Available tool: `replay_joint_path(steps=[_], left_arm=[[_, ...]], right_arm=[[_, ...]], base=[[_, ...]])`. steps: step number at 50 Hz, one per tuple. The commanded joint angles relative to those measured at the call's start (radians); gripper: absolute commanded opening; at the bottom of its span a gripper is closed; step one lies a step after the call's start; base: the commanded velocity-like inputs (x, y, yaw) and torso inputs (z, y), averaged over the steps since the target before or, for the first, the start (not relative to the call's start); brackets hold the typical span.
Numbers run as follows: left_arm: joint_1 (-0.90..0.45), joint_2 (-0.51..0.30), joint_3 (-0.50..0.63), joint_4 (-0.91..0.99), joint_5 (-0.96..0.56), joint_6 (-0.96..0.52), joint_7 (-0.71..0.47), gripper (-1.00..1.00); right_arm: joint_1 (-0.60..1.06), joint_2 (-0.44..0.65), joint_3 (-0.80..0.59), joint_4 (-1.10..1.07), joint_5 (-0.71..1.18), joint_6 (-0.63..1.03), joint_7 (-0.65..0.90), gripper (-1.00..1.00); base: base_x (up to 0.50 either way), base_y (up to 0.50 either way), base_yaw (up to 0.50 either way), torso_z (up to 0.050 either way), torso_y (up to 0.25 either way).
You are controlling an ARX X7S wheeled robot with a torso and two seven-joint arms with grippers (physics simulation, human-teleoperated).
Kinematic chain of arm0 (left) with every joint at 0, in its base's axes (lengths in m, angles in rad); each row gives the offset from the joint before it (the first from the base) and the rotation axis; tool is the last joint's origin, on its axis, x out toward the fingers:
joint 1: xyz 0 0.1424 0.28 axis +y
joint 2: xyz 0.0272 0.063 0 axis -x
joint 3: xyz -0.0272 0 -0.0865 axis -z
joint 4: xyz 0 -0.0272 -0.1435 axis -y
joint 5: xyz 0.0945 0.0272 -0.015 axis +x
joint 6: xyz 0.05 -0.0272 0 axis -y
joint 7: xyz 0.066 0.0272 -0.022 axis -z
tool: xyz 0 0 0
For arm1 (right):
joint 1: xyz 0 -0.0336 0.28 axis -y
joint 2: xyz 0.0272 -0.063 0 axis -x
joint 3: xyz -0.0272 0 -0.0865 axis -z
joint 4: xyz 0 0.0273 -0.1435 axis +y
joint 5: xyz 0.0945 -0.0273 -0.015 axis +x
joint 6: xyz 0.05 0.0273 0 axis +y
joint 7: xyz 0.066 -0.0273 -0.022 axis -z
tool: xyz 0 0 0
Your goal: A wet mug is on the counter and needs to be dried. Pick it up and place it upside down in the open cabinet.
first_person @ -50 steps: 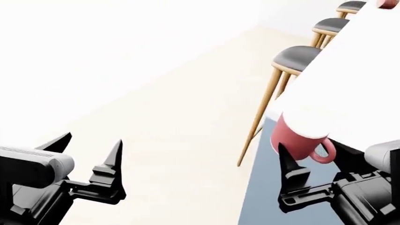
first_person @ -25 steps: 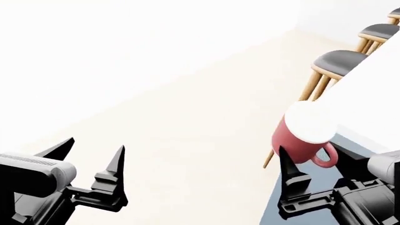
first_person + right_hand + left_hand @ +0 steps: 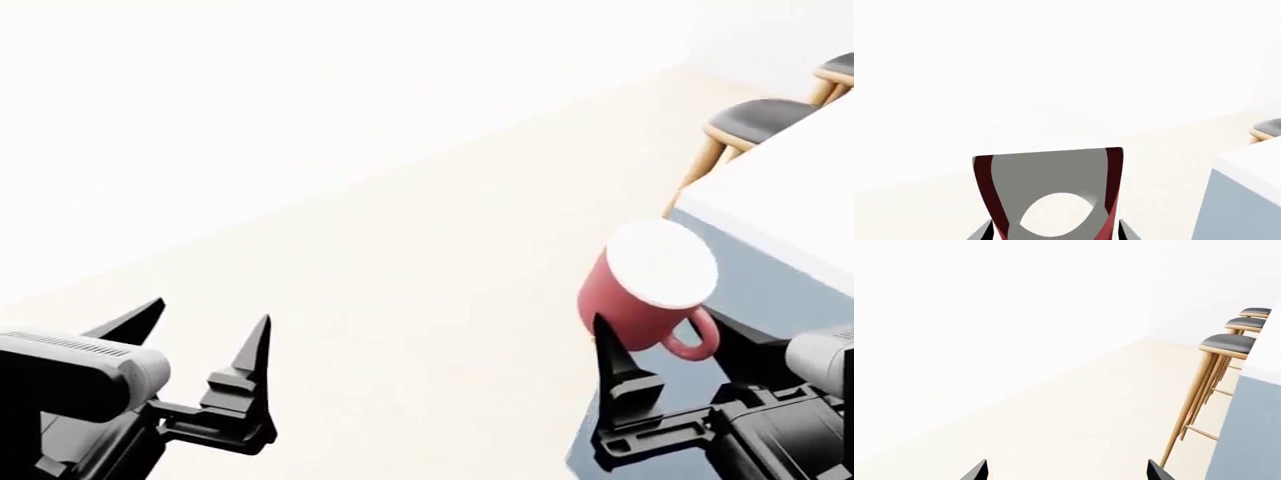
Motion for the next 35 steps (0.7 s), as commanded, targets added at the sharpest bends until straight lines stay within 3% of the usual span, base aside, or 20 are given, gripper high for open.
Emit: replay_joint_path(steps=[1,24,30,35], left_arm=[[0.001,0.008,-0.001,-0.006,-0.005,-0.004,0.005,1.00],[0.017,0.019,0.005,-0.017,-0.002,-0.002,-0.004,1.00],[0.017,-0.005,-0.002,0.010,-0.010,0.010,-0.054,1.00],[0.052,-0.005,0.019,-0.020,0.008,0.041,-0.063,1.00]], right_arm=[[0.003,0.007,0.005,-0.001,0.006,-0.006,-0.017,-1.00],[0.003,-0.027,-0.036,0.021,-0.060,-0.003,-0.055,-1.00],[0.096,-0.057,-0.132,0.062,-0.076,0.026,-0.099,-1.00],[0.005,-0.022,-0.058,0.029,-0.059,-0.006,-0.157,-1.00]], base=[[0.29,0.41,0.00,0.000,0.000],[0.29,0.41,0.00,0.000,0.000],[0.28,0.40,0.34,0.000,0.000],[0.26,0.40,0.40,0.000,0.000]])
